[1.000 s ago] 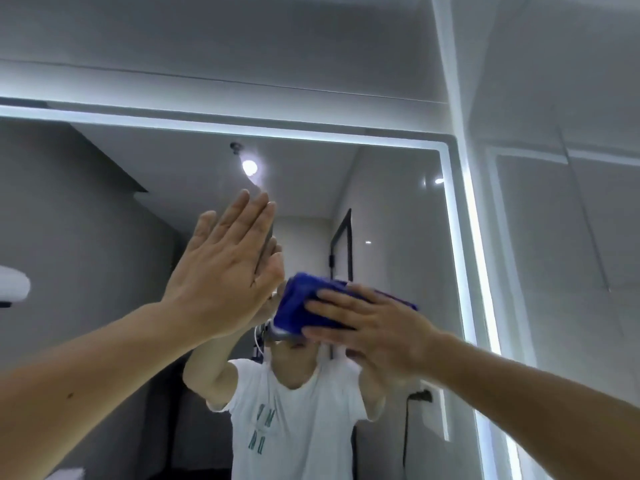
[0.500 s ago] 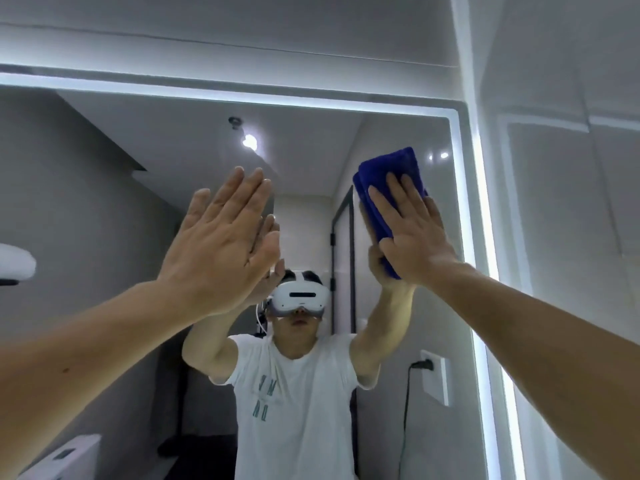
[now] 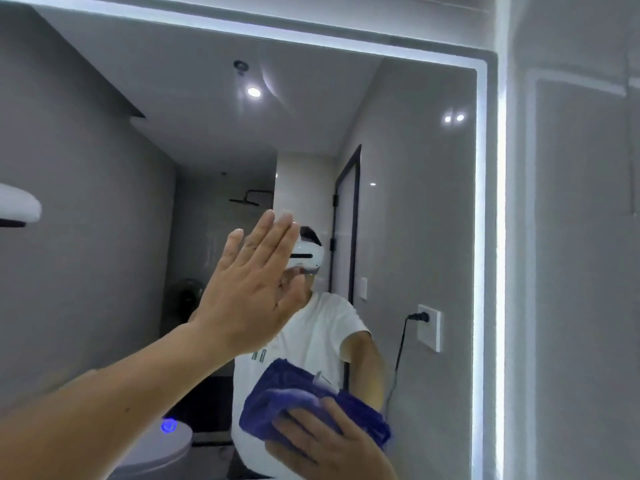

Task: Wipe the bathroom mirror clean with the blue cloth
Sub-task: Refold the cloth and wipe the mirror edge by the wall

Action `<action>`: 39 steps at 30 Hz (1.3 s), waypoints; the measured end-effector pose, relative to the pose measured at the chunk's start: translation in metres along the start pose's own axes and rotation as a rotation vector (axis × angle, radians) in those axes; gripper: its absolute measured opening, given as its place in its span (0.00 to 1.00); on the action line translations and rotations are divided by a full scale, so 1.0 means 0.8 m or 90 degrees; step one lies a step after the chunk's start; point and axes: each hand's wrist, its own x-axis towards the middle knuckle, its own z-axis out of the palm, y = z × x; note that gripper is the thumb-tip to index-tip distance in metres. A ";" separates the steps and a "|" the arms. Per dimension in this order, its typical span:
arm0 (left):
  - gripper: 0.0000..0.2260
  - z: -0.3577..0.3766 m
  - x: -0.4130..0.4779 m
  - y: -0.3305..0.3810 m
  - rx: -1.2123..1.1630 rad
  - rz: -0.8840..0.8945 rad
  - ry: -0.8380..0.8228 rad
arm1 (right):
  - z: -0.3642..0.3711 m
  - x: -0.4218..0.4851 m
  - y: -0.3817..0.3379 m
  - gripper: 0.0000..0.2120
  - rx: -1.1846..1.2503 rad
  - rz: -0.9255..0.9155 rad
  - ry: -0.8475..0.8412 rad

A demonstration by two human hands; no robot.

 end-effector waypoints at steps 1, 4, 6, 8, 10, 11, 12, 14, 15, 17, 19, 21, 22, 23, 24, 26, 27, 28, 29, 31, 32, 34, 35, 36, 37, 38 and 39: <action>0.31 0.002 -0.008 -0.001 -0.001 -0.004 -0.007 | 0.002 -0.003 -0.006 0.44 -0.019 -0.010 -0.019; 0.31 0.003 -0.023 -0.009 0.000 -0.012 -0.011 | -0.001 -0.009 0.000 0.46 0.011 -0.037 0.039; 0.30 0.003 -0.026 -0.015 0.002 -0.018 0.002 | -0.011 -0.008 0.033 0.42 0.027 -0.030 0.110; 0.30 0.005 -0.025 -0.020 0.000 -0.028 0.013 | -0.022 0.002 0.088 0.41 0.049 0.057 0.177; 0.31 0.006 -0.024 -0.023 0.007 -0.039 0.021 | -0.035 0.018 0.154 0.41 0.075 0.169 0.237; 0.32 0.006 -0.025 -0.024 0.012 -0.043 0.028 | -0.041 0.027 0.183 0.40 0.089 0.223 0.253; 0.33 0.006 -0.026 -0.025 0.014 -0.046 0.035 | -0.047 0.036 0.205 0.39 0.106 0.278 0.259; 0.33 0.006 -0.033 -0.027 0.016 -0.050 0.047 | -0.053 0.052 0.219 0.36 0.134 0.379 0.267; 0.32 0.007 -0.038 -0.028 0.013 -0.056 0.050 | -0.054 0.059 0.213 0.35 0.146 0.418 0.282; 0.32 0.012 -0.051 -0.029 0.001 -0.068 0.049 | -0.053 0.069 0.188 0.33 0.169 0.469 0.316; 0.32 0.019 -0.068 -0.029 0.000 -0.075 0.039 | -0.048 0.071 0.159 0.35 0.182 0.469 0.322; 0.31 0.027 -0.084 -0.029 0.006 -0.078 0.028 | -0.039 0.064 0.125 0.38 0.190 0.418 0.320; 0.31 0.030 -0.091 -0.029 0.007 -0.084 0.023 | -0.034 0.057 0.102 0.38 0.193 0.381 0.318; 0.30 0.034 -0.098 -0.029 0.005 -0.091 0.019 | -0.028 0.050 0.075 0.37 0.192 0.340 0.310; 0.30 0.037 -0.105 -0.030 0.005 -0.097 0.015 | -0.021 0.040 0.047 0.35 0.189 0.295 0.296; 0.29 0.042 -0.117 -0.030 0.012 -0.099 0.007 | -0.004 0.017 -0.014 0.33 0.177 0.198 0.250; 0.29 0.044 -0.123 -0.029 0.010 -0.097 0.003 | 0.007 0.002 -0.042 0.34 0.164 0.145 0.219; 0.29 0.045 -0.128 -0.029 0.006 -0.097 -0.001 | 0.017 -0.013 -0.068 0.36 0.144 0.092 0.185; 0.29 0.045 -0.132 -0.029 0.005 -0.099 -0.005 | 0.027 -0.028 -0.089 0.39 0.122 0.041 0.153; 0.29 0.042 -0.136 -0.028 0.009 -0.101 -0.008 | 0.044 -0.052 -0.111 0.44 0.093 -0.048 0.104; 0.30 0.040 -0.137 -0.026 0.008 -0.099 -0.007 | 0.049 -0.062 -0.114 0.44 0.073 -0.091 0.087; 0.30 0.032 -0.135 -0.021 -0.005 -0.091 -0.001 | 0.058 -0.082 -0.108 0.43 0.006 -0.184 0.046; 0.29 0.029 -0.134 -0.018 -0.013 -0.083 0.005 | 0.065 -0.092 -0.103 0.44 -0.030 -0.230 0.029; 0.29 0.027 -0.133 -0.016 -0.018 -0.074 0.013 | 0.070 -0.103 -0.095 0.45 -0.057 -0.264 0.018; 0.29 0.025 -0.132 -0.014 -0.021 -0.065 0.023 | 0.074 -0.112 -0.085 0.44 -0.070 -0.273 0.021; 0.29 0.024 -0.131 -0.014 -0.020 -0.057 0.030 | 0.075 -0.119 -0.072 0.41 -0.067 -0.259 0.041; 0.29 0.024 -0.128 -0.014 -0.015 -0.053 0.032 | 0.074 -0.122 -0.055 0.38 -0.051 -0.223 0.072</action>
